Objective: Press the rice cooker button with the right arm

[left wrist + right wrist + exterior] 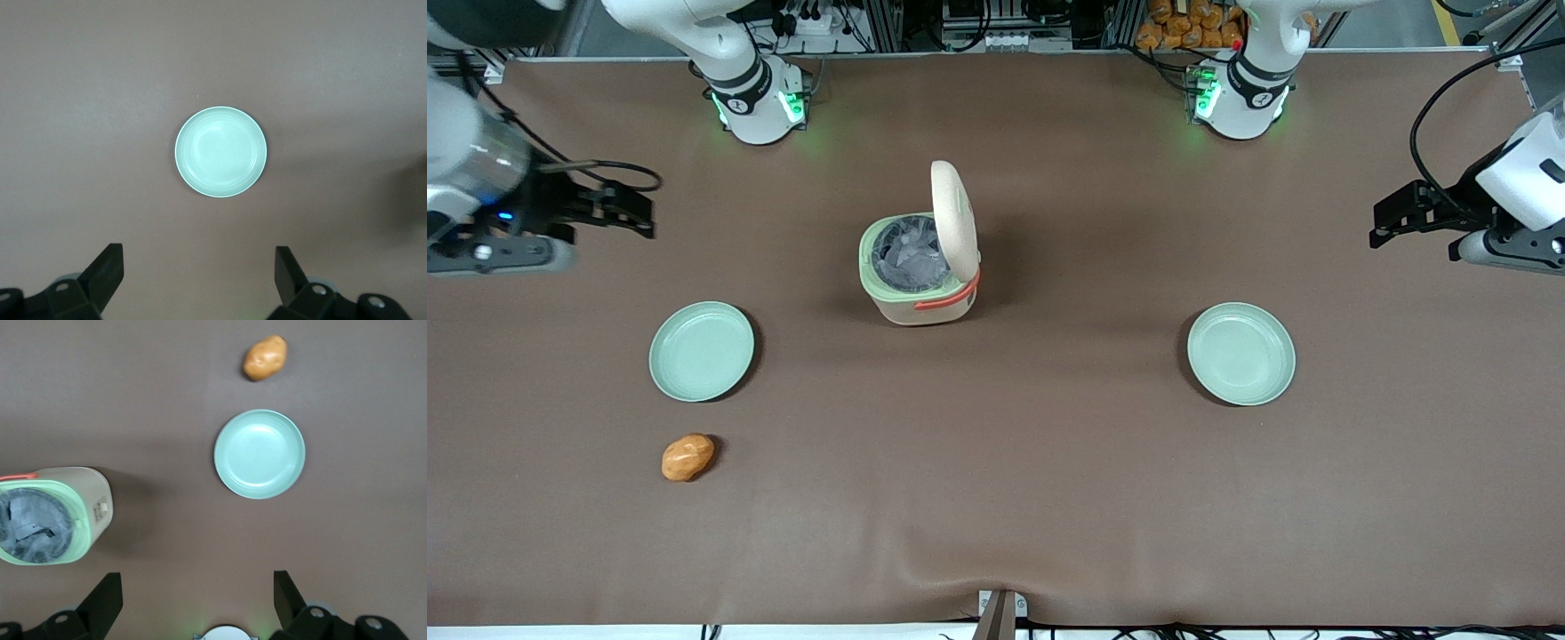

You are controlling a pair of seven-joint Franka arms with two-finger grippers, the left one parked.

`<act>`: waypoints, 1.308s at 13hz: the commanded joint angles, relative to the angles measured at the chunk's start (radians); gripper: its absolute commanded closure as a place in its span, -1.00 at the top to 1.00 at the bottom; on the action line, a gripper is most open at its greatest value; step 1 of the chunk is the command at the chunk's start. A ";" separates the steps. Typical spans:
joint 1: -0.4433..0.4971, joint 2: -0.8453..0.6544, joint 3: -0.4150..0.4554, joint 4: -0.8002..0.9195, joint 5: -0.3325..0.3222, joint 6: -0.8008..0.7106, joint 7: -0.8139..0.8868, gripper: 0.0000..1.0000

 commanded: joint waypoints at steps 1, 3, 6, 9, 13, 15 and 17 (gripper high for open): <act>-0.055 -0.055 0.018 -0.006 -0.004 -0.026 -0.009 1.00; -0.076 -0.086 0.019 -0.017 -0.022 -0.033 -0.013 1.00; -0.098 -0.167 0.019 -0.135 -0.022 0.002 -0.013 1.00; -0.118 -0.259 0.019 -0.308 -0.022 0.126 -0.054 1.00; -0.132 -0.276 0.019 -0.322 -0.022 0.131 -0.088 1.00; -0.132 -0.273 0.021 -0.315 -0.022 0.117 -0.116 1.00; -0.130 -0.269 0.021 -0.292 -0.022 0.111 -0.117 1.00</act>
